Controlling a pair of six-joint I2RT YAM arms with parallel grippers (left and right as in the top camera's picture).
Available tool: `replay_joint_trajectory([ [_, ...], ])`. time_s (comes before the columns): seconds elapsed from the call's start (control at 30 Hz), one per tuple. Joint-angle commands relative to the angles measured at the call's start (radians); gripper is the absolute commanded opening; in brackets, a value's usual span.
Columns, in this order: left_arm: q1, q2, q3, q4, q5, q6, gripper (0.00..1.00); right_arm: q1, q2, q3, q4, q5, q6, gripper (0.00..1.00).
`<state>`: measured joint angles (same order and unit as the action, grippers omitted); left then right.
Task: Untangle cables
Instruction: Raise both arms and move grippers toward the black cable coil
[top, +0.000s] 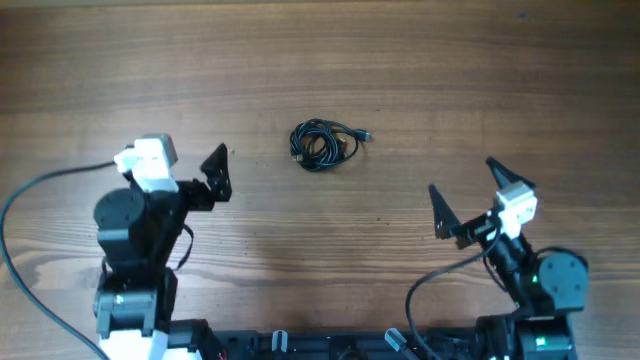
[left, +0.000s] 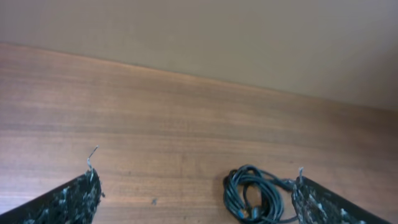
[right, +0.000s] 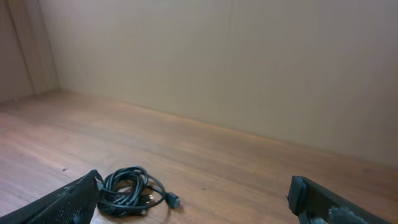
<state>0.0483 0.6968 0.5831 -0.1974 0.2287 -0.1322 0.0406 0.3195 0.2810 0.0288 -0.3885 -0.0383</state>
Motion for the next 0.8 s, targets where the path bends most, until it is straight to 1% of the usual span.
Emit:
replay_joint_trajectory([
  [0.0, 0.006, 0.054, 0.101, -0.034, 0.050, 0.013, 1.00, 0.006, 0.124, 0.119, -0.033, -0.049, 0.014, 1.00],
  [0.13, 0.006, 0.122, 0.200, -0.113, 0.067, 0.013, 1.00, 0.006, 0.256, 0.246, -0.107, -0.059, 0.012, 1.00],
  [0.4, 0.006, 0.275, 0.420, -0.261, 0.079, 0.013, 1.00, 0.006, 0.460, 0.487, -0.281, -0.105, 0.012, 1.00],
  [0.6, 0.006, 0.426, 0.637, -0.365, 0.083, 0.014, 1.00, 0.006, 0.645, 0.687, -0.405, -0.192, 0.012, 1.00],
  [0.77, 0.006, 0.564, 0.825, -0.507, 0.098, 0.021, 1.00, 0.006, 0.792, 0.837, -0.501, -0.262, 0.008, 1.00],
])
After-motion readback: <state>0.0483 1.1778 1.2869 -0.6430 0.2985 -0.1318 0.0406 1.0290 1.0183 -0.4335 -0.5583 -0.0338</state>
